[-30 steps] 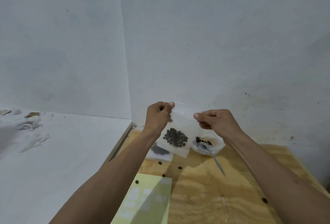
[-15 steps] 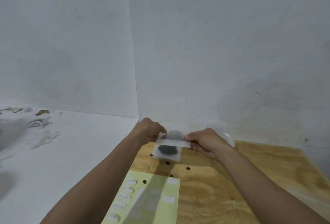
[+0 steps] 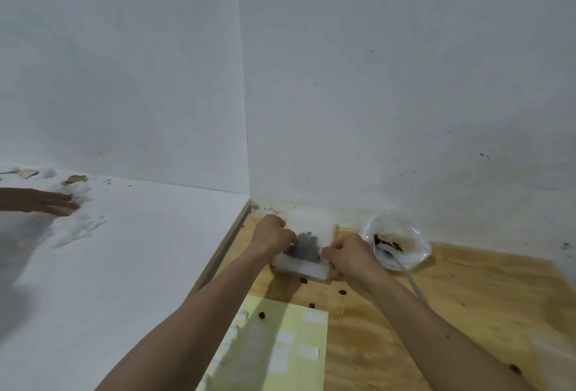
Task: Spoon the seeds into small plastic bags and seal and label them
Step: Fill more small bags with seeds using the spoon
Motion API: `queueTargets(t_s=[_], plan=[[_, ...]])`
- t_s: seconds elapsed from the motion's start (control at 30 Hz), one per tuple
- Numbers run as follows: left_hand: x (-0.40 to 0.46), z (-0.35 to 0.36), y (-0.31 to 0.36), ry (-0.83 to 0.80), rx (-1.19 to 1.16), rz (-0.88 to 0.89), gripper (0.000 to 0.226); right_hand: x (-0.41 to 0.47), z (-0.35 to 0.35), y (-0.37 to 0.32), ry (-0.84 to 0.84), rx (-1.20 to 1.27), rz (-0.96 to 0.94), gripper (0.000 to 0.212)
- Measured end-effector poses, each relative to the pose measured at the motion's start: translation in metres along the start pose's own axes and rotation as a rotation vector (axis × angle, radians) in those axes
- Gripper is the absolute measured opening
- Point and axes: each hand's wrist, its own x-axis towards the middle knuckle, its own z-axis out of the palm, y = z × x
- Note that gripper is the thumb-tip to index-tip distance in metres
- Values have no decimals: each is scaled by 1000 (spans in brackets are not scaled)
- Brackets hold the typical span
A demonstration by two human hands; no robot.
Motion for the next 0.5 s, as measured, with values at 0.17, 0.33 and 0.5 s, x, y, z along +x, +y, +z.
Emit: queueTargets(t_s=[0.17,0.33,0.5], plan=[[7,6,-9,12,20,-31,13,1,6,0,74,-102,-6,29],[12,12,-10,-37,84,0,25,14,12,-6,61,-90,38,35],[14,13,-13,-4,116,38,9,20,15,-10,54,-216,35,38]])
